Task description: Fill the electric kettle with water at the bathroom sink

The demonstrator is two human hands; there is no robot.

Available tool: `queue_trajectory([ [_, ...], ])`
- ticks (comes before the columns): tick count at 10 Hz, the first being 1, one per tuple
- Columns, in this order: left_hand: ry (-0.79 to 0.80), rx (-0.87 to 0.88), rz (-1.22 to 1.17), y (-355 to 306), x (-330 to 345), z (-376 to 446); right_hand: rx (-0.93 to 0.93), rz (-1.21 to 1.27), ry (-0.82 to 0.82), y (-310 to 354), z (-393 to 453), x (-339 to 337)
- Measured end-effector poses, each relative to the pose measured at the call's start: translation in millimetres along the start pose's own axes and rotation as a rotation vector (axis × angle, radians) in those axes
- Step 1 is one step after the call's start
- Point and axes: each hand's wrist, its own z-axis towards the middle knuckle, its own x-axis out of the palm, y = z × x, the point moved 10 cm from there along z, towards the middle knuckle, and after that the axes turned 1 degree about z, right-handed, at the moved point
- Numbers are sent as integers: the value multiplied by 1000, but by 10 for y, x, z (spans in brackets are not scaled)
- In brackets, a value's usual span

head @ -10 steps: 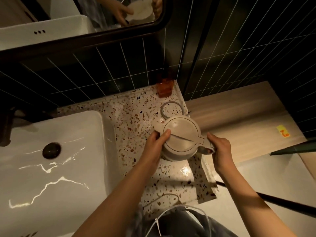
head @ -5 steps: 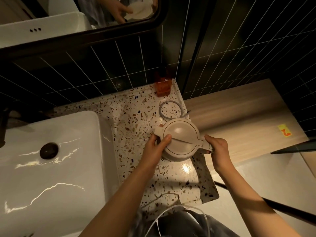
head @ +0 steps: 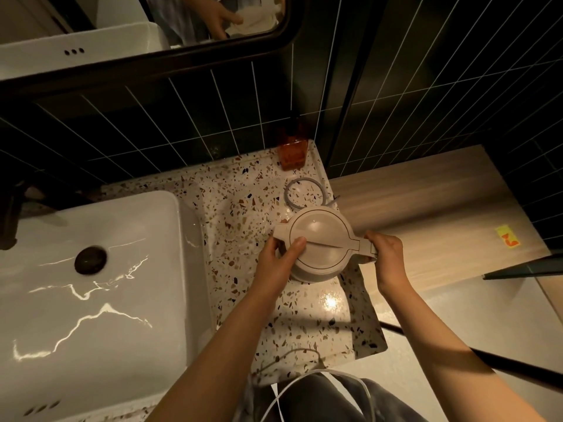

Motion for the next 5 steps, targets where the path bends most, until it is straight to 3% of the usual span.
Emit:
queue_trajectory([
  [3,-53,-39,46,-37,-136,-86,-202,-409,-116,379,-273,-87],
  [5,-123,-6,28,-95,-390,-343,-211,-483,-151,387,-640,-101],
])
